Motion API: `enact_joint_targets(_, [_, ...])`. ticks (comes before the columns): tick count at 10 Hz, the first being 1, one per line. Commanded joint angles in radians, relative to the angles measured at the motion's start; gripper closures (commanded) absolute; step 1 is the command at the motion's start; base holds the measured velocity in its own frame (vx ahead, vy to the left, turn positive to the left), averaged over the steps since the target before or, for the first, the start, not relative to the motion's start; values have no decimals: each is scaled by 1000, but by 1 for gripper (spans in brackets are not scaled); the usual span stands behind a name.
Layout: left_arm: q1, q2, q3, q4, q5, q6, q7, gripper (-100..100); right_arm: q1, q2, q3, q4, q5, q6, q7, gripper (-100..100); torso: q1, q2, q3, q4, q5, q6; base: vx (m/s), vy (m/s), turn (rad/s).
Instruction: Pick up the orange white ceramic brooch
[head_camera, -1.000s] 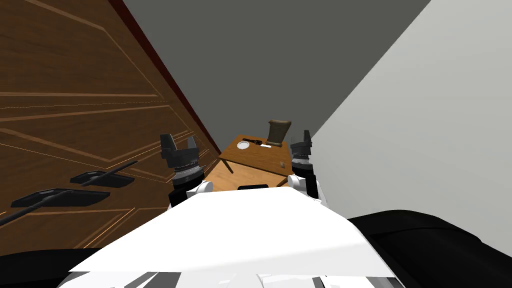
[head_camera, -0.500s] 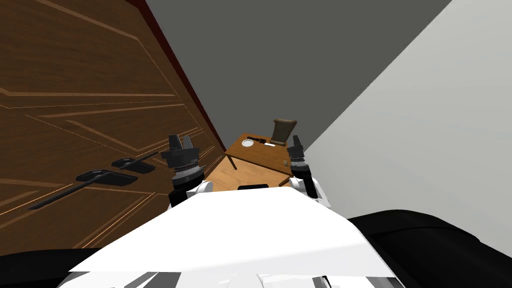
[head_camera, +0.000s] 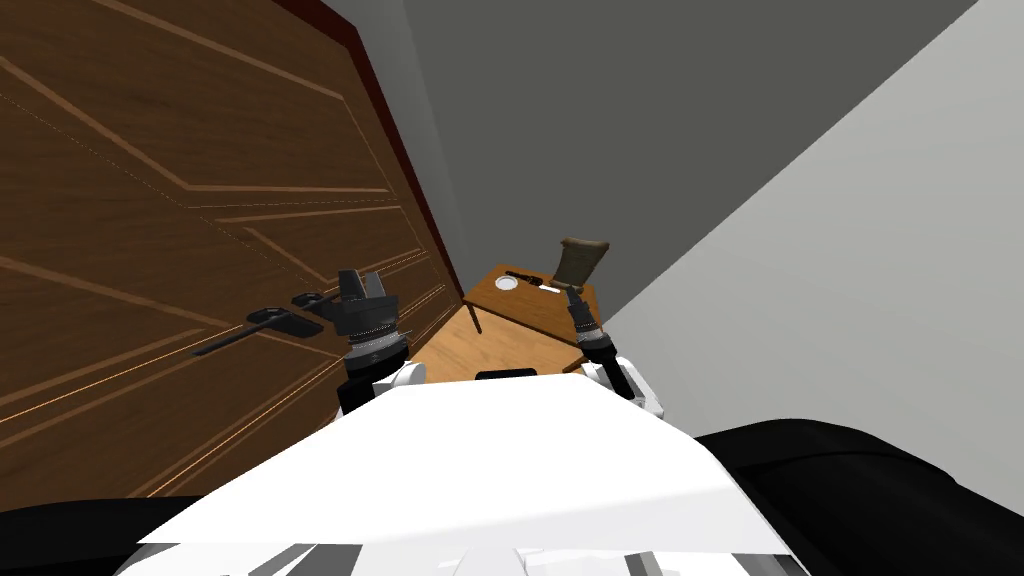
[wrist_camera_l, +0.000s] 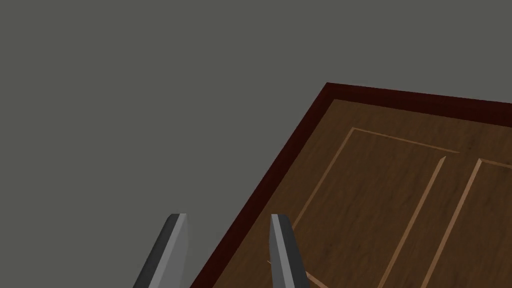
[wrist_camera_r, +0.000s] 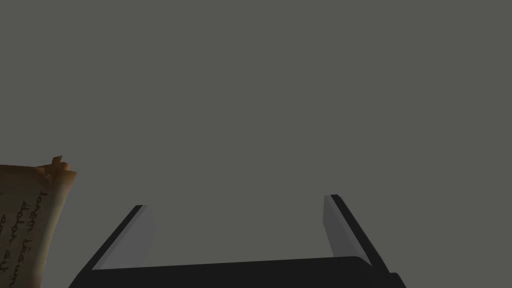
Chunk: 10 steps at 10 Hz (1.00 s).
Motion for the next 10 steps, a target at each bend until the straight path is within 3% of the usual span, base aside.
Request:
enact_joint_targets(1, [0,0,0,0,0,0,0,0,1,-29,7,34,14,-20,21,-100,0,0,0,0,0,0,-63,36,109])
enact_joint_targets(3, [0,0,0,0,0,0,0,0,9,-98,33,101,67,-59,83,-100,1,-1,-1,0,0,0,-78,44,271])
enact_joint_targets(4, [0,0,0,0,0,0,0,0,9,-110,33,120,67,-59,84,-100,0,0,0,0,0,0,-66,22,104])
enact_joint_targets(5, [0,0,0,0,0,0,0,0,13,-150,47,151,95,-77,119,-100,-1,-1,0,0,0,1,-65,35,187])
enact_joint_targets(6, [0,0,0,0,0,0,0,0,13,-150,47,167,95,-77,119,-100,0,-1,0,0,0,0,-46,22,134])
enact_joint_targets(10, [0,0,0,0,0,0,0,0,24,-271,93,306,185,-127,229,-100,-2,-2,-1,0,0,1,-56,17,260])
